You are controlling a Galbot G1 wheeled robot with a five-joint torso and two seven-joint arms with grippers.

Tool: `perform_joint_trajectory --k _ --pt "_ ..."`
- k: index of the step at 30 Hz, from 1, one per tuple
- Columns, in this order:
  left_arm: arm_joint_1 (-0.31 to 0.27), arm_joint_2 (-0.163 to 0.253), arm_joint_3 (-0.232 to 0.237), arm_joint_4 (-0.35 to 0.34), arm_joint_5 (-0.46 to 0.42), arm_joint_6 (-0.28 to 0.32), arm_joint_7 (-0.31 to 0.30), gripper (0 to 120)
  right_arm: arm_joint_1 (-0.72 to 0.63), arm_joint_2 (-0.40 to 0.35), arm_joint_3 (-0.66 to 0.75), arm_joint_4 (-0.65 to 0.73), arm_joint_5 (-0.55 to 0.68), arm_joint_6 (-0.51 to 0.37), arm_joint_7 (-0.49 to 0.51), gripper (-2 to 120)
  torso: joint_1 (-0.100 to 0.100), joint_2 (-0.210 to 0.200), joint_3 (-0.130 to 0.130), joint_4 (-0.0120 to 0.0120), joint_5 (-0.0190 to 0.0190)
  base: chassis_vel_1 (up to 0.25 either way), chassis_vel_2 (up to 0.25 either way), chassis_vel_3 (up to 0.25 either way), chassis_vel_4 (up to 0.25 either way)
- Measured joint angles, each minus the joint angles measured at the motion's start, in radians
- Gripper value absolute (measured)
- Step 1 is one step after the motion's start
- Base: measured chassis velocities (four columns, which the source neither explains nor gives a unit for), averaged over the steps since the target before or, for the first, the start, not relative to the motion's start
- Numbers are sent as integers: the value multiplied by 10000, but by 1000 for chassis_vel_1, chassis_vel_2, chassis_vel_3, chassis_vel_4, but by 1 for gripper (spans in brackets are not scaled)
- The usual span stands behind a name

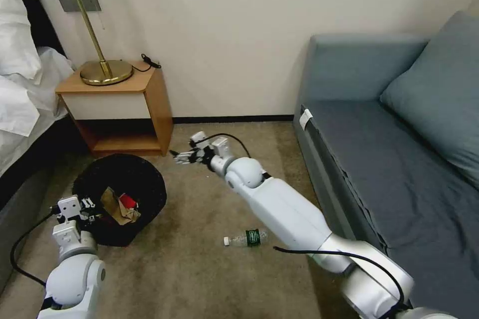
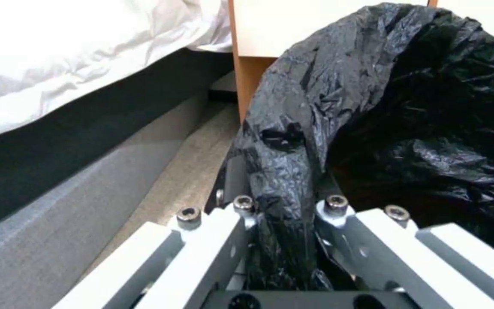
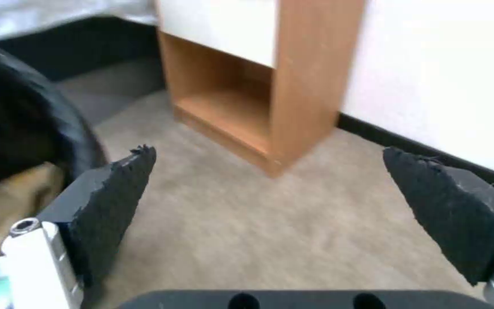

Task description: Pick up the trash bin, then pick up the garbage on the floor and place it into the trash bin.

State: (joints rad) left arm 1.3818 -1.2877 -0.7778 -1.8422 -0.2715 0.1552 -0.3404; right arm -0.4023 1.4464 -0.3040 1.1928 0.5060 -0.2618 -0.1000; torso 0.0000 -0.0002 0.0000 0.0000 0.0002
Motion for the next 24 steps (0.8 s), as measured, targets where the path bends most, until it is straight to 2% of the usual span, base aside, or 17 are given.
perform_joint_trajectory --k 5,15,24 --pt "-14 70 -2 55 -2 0 62 4 -343 -552 79 11 -142 -116 26 100 0 0 0 -1 0 0 0 0 0" --pt "-41 99 58 171 -4 -1 74 4 -1283 -1108 205 320 -532 -219 -157 100 0 0 0 0 -1 0 0 0 0" --pt "27 146 12 254 -45 -58 71 4 -2139 -2077 -45 1086 -1020 -333 -971 100 0 1 -1 1 -1 0 0 0 0"
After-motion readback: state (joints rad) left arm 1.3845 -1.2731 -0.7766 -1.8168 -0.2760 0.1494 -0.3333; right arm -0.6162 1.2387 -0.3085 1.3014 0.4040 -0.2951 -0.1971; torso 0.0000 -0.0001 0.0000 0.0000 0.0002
